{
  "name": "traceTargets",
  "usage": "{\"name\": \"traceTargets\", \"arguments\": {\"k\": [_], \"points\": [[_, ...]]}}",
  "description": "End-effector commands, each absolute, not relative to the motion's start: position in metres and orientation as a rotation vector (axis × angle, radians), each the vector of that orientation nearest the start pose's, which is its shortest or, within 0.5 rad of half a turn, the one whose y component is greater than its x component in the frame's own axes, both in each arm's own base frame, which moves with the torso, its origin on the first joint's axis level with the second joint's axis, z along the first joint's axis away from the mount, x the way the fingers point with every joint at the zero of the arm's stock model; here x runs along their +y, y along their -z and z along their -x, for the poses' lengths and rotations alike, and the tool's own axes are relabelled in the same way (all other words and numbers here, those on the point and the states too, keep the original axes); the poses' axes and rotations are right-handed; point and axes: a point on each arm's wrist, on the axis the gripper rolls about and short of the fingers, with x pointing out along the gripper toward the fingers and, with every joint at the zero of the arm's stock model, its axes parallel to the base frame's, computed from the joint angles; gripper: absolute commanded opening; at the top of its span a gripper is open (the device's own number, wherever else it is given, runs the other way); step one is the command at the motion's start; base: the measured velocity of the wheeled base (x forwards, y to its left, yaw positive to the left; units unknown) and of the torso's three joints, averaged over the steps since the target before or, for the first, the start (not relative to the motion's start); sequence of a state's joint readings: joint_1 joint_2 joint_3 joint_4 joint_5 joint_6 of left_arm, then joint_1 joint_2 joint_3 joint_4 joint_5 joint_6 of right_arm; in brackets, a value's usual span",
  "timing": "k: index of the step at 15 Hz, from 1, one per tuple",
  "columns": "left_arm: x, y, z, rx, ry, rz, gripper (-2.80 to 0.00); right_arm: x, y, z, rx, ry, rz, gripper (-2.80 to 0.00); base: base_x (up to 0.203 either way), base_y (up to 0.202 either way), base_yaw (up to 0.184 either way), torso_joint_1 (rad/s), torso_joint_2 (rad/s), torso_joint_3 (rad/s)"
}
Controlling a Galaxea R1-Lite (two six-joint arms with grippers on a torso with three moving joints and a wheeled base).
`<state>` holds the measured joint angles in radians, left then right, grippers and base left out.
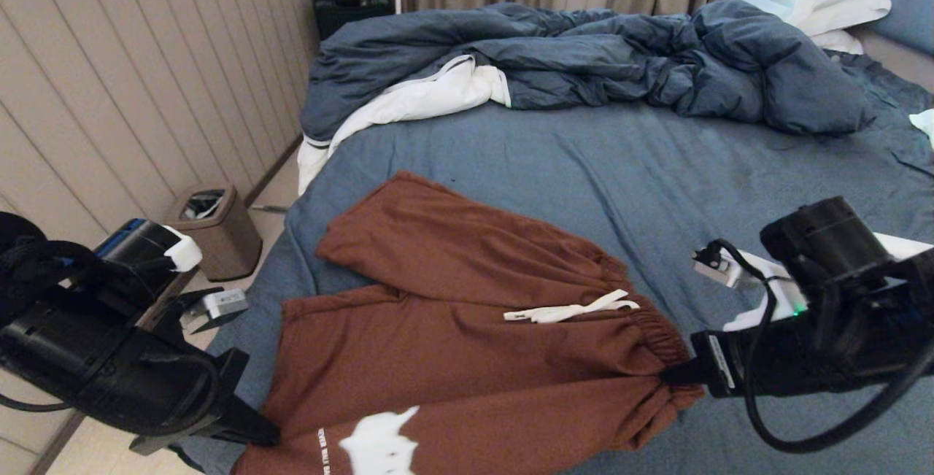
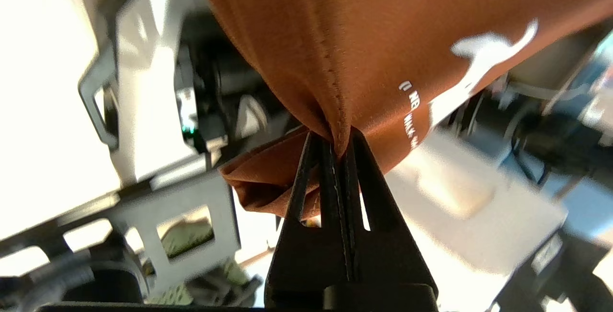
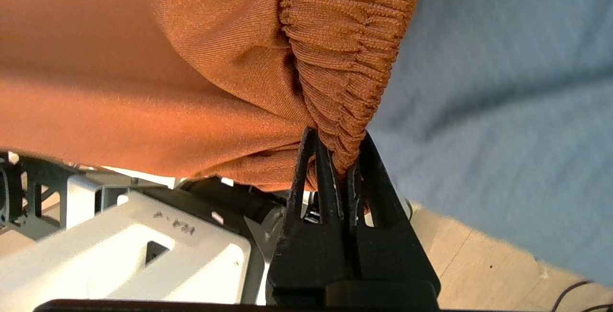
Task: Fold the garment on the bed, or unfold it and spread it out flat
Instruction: Fold the brown shorts
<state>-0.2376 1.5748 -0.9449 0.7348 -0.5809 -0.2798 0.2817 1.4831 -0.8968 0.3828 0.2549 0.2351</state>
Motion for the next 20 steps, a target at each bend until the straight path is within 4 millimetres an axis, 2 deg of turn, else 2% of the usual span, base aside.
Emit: {"name": "traceTargets", "arguments": {"k": [1,7,11,13,16,20], "points": [[-0.061,-0.168,-0.177,1.462,0.518,0.445,-2.80,0.061,-0.182,-0.189,1.019,-0.381,-0.199,-2.80,0.000,0.000,0.000,0.000,0.00,0.000],[-0.051,-0.192,-0.134,1.435,0.542,0.442,-2.80,0.051,-0.182,-0.149,1.007,-0.396,-0.196,-2.80,0.000,0.000,0.000,0.000,0.00,0.000],[-0.050,-0.192,-0.127,1.460,0.557,0.456,-2.80,0.047,-0.180,-0.134,1.007,-0.400,-0.196,-2.80,0.000,0.000,0.000,0.000,0.00,0.000],[-0.051,-0.197,-0.131,1.433,0.563,0.456,-2.80,0.046,-0.182,-0.129,0.993,-0.403,-0.198,-2.80,0.000,0.000,0.000,0.000,0.00,0.000],[-0.057,-0.227,-0.155,1.313,0.591,0.456,-2.80,0.048,-0.188,-0.139,0.975,-0.401,-0.203,-2.80,0.000,0.000,0.000,0.000,0.00,0.000],[-0.071,-0.257,-0.220,1.214,0.583,0.490,-2.80,0.057,-0.186,-0.173,1.019,-0.387,-0.204,-2.80,0.000,0.000,0.000,0.000,0.00,0.000]]}}
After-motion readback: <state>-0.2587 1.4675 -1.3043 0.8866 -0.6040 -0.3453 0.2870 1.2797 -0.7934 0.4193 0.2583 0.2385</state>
